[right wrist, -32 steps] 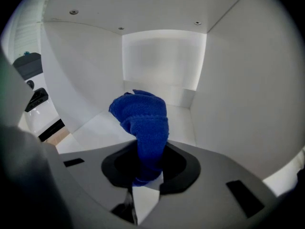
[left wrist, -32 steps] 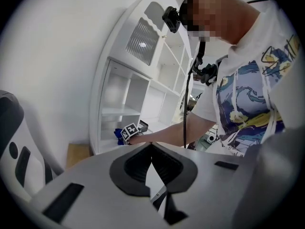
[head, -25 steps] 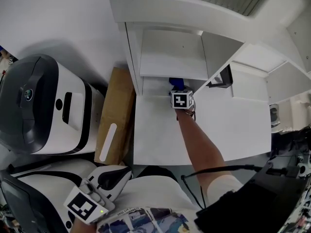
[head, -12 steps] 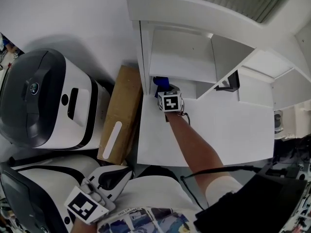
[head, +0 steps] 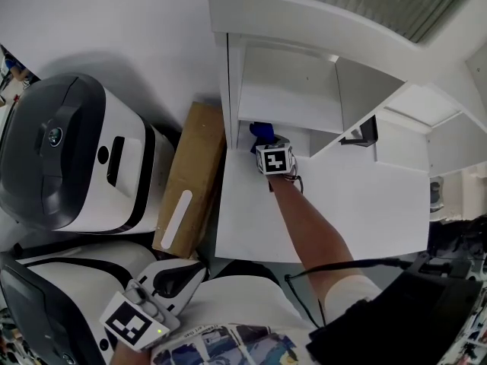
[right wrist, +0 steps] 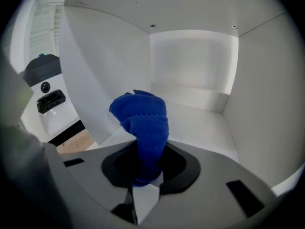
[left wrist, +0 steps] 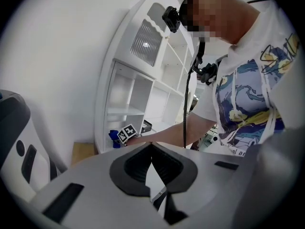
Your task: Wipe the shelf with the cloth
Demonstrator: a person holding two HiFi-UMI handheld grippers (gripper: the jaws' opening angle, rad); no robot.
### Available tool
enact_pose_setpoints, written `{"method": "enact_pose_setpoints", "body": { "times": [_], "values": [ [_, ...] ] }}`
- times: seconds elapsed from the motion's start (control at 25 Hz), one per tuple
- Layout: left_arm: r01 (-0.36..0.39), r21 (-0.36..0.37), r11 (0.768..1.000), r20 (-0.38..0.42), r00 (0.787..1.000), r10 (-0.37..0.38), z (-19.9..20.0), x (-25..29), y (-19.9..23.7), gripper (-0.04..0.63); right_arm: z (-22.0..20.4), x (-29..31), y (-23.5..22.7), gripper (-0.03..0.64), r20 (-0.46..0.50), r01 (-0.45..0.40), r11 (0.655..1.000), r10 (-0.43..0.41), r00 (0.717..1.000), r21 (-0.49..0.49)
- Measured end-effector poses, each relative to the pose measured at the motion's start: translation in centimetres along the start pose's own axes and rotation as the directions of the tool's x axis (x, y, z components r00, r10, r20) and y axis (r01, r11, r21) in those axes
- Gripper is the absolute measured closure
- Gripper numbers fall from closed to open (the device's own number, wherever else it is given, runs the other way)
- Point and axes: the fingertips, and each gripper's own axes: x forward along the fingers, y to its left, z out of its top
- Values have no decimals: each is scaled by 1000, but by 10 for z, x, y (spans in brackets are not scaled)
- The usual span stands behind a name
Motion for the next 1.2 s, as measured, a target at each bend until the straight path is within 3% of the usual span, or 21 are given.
{"method": "enact_pose_setpoints", "body": {
  "times": [0.4, 0.68, 0.88, 1.2],
  "values": [
    [55, 23, 998, -5, 998, -55, 6, 12, -2, 583, -20, -25, -71, 518, -19, 141, 990, -141, 990, 11],
    [74, 34, 997, -6, 997, -73, 8, 15, -4, 583, -28, -34, -88, 518, -19, 168, 984, -167, 986, 52],
    [66, 28, 997, -3, 998, -66, 7, 12, -3, 583, -10, -39, -56, 518, 35, 97, 993, -99, 994, 63],
    [27, 19, 999, 3, 1000, -27, 3, -1, 0, 583, 5, -23, 44, 518, 37, -107, 992, 105, 994, 69]
  ]
}}
